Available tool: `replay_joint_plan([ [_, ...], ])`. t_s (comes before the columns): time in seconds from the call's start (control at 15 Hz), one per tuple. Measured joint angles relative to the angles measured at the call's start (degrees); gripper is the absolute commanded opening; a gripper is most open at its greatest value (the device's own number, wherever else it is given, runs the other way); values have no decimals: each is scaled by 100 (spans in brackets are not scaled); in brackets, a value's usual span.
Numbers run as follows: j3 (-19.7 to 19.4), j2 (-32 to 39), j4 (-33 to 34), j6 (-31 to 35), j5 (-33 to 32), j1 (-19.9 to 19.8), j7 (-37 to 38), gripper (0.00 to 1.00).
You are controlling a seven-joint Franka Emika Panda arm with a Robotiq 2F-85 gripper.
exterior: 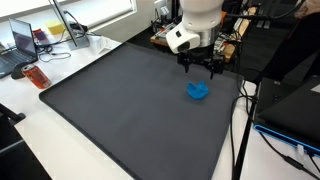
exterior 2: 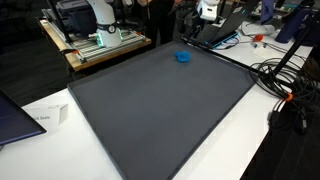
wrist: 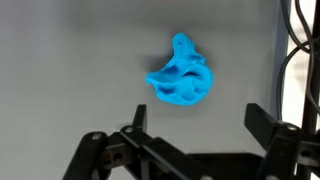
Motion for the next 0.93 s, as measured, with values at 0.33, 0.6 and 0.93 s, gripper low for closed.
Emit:
replay_joint_plan([
  [0.33, -28, 105, 214, -51, -230, 307, 1058, 100],
  [0.6, -33, 149, 319, -74, -235, 517, 1986, 100],
  [0.93, -36, 151, 323, -73, -362, 810, 3384, 100],
])
